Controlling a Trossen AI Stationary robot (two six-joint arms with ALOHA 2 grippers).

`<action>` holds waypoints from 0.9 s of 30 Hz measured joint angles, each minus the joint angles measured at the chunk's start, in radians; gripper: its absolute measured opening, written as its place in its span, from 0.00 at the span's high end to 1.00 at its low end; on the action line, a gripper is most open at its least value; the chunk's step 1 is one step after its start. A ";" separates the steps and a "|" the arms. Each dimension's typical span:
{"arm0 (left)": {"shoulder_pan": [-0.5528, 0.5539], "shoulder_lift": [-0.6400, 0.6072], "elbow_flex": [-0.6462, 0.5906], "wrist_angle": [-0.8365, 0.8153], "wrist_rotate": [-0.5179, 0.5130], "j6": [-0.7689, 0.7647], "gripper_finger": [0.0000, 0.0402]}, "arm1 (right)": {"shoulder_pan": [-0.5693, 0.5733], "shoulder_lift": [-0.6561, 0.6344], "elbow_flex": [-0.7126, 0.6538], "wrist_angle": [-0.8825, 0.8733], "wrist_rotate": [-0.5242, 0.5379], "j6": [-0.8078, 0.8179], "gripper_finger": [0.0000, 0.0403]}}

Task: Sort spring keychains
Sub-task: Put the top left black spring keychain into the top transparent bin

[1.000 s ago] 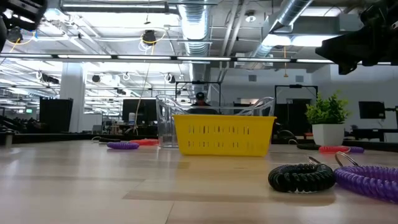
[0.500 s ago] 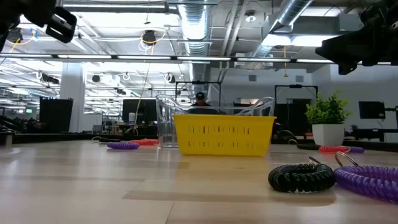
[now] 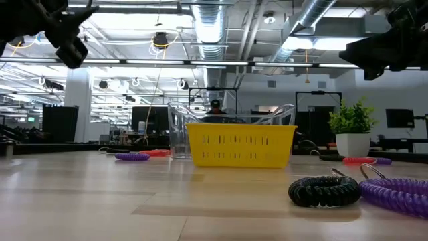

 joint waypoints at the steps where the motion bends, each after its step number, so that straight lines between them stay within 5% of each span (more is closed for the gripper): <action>1: 0.000 0.006 0.000 0.017 -0.046 -0.020 0.59 | 0.000 0.000 0.000 0.000 0.000 0.000 0.68; 10: 0.000 0.090 0.019 0.098 -0.358 -0.171 0.59 | 0.000 0.000 0.000 0.003 0.000 0.000 0.68; 18: 0.124 0.254 0.150 0.103 -0.402 -0.063 0.59 | -0.031 0.000 -0.001 0.113 0.098 0.113 0.68; 21: 0.246 0.279 0.186 0.103 -0.292 -0.015 0.59 | -0.054 0.000 -0.001 0.212 0.133 0.116 0.68; 27: 0.497 0.281 0.248 0.089 0.148 -0.013 0.59 | -0.092 0.001 -0.001 0.405 0.129 0.124 0.68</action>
